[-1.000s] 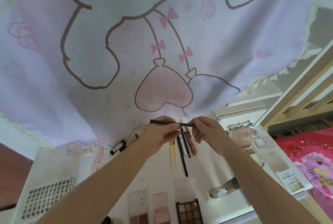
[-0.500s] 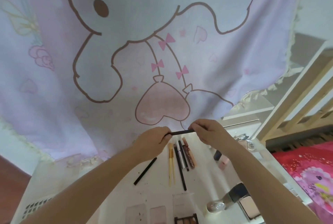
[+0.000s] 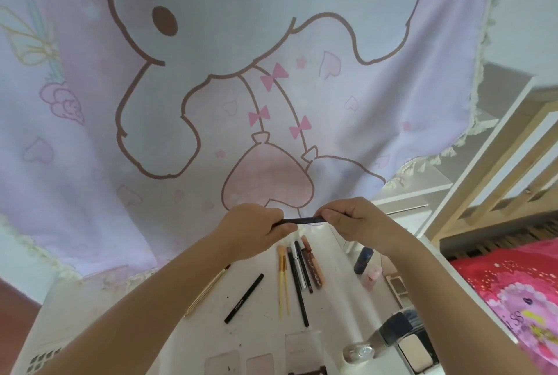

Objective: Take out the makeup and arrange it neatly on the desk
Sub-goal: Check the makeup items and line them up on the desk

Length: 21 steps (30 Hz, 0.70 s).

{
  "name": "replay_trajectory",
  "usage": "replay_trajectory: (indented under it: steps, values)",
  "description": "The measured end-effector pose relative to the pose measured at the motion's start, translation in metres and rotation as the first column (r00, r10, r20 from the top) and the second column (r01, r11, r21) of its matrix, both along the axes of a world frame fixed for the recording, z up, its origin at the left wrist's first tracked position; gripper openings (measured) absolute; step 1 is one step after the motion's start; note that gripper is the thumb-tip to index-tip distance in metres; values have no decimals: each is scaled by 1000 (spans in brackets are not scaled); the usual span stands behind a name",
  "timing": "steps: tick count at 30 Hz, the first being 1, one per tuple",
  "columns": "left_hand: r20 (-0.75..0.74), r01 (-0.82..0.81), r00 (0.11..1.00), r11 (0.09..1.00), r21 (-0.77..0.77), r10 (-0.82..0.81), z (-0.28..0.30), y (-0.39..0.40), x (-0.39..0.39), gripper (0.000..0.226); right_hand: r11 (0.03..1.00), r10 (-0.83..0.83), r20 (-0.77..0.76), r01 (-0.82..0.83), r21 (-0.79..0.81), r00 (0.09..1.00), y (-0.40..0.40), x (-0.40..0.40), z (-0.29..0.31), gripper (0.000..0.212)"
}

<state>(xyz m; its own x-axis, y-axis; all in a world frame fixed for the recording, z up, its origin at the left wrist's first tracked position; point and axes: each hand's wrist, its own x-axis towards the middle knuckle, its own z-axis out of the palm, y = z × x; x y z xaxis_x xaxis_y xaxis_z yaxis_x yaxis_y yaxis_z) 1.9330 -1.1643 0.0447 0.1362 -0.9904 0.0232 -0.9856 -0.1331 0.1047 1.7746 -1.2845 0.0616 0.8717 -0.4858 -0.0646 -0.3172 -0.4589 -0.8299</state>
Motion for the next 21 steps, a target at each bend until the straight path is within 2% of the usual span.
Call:
replay_trajectory:
  steps: [7, 8, 10, 12, 15, 21]
  values:
    - [-13, 24, 1000, 998, 55, -23, -3, -6, 2, 37, 998, 0, 5, 0, -64, 1000, -2, -8, -3, 26]
    - [-35, -2, 999, 998, 66, 5, -4, -2, 8, 39, 998, -45, 51, 47, -39, 998, -5, -13, -2, 23]
    - [-112, -129, 984, 987, 93, 139, -9, 12, 32, 41, 967, -243, 200, 222, 123, 949, -21, -33, 3, 18]
    - [-125, -257, 954, 958, 123, 272, -17, 29, 56, 42, 927, -362, 264, 314, 207, 894, -37, -52, 4, 26]
    - [-110, -287, 948, 951, 115, 300, -29, 33, 59, 40, 934, -335, 209, 294, 204, 919, -37, -49, -7, 33]
    - [-186, -135, 974, 991, -12, 131, -29, 19, 22, 31, 957, -195, 157, 153, 246, 968, -15, -20, -25, 33]
